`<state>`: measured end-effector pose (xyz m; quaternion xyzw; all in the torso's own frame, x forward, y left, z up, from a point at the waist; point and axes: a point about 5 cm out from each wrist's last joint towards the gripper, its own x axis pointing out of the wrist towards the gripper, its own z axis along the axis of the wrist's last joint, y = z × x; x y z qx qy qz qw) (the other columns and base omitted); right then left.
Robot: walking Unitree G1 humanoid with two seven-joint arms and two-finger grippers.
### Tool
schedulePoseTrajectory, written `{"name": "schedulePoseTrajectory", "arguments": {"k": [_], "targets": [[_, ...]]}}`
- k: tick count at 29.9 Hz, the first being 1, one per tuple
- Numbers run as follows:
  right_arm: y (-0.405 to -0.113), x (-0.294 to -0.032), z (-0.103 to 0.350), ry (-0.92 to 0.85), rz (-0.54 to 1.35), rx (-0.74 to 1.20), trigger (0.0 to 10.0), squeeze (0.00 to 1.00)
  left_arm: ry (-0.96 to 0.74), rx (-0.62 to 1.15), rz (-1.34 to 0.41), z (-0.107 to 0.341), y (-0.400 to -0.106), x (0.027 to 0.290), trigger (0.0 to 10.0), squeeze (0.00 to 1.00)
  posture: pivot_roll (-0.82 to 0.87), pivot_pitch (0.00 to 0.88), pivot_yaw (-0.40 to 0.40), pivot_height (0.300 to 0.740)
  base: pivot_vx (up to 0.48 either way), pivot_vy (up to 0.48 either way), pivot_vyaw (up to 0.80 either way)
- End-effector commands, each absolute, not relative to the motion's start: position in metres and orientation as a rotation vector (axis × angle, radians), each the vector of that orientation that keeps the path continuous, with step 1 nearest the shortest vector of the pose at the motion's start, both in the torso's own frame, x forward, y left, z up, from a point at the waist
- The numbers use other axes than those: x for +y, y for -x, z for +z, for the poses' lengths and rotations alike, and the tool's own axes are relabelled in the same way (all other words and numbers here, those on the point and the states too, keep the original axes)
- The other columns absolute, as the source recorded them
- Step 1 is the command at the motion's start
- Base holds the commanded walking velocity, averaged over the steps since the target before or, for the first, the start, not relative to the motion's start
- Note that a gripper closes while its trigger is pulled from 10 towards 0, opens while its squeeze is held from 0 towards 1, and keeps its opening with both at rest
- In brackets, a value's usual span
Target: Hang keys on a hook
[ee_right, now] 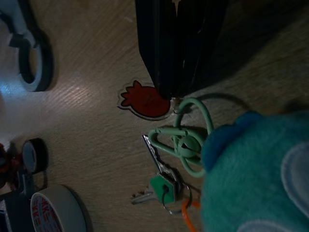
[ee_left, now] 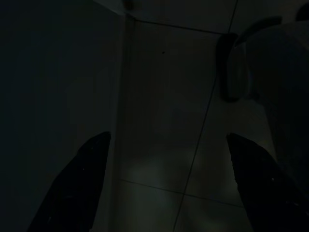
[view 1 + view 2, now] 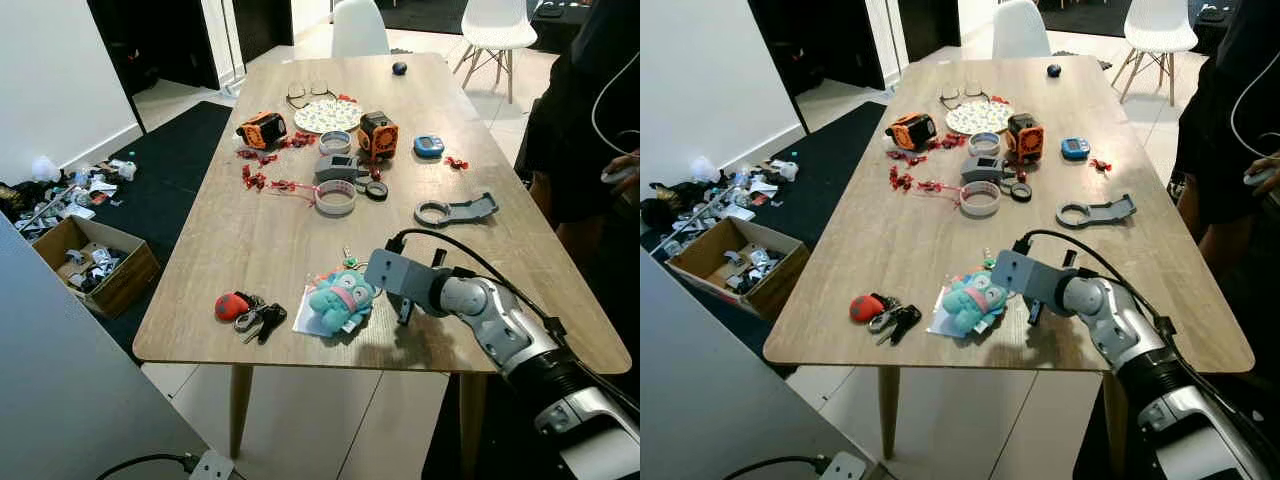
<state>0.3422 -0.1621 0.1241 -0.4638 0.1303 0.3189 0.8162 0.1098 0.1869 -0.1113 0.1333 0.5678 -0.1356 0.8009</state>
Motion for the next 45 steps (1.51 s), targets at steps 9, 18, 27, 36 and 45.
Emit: {"name": "schedulePoseTrajectory", "arguments": {"k": [9,18,27,36,45], "targets": [[-0.344,-0.165,0.122,1.019,0.652,0.273,10.0,0.00,-0.277,1.231,-0.292,-0.113,-0.104,0.186,10.0,0.00,-0.11,0.075,0.051,0.740,0.000,0.000,0.00],[-0.345,-0.160,0.126,0.979,0.659,0.239,10.0,1.00,-0.279,1.231,-0.290,-0.113,-0.105,0.184,10.0,0.00,-0.11,0.074,0.050,0.740,0.000,0.000,0.00],[-0.347,-0.153,0.127,1.012,0.665,0.212,10.0,0.00,-0.278,1.236,-0.286,-0.113,-0.104,0.185,10.0,0.00,-0.11,0.075,0.049,0.740,0.000,0.000,0.00],[-0.345,-0.137,0.130,0.994,0.714,0.142,10.0,0.00,-0.280,1.237,-0.284,-0.113,-0.103,0.187,10.0,0.00,-0.11,0.077,0.050,0.740,0.000,0.000,0.00],[-0.345,-0.132,0.130,1.008,0.729,0.124,10.0,0.00,-0.278,1.233,-0.285,-0.113,-0.104,0.187,10.0,0.00,-0.11,0.076,0.051,0.740,0.000,0.000,0.00]]}}
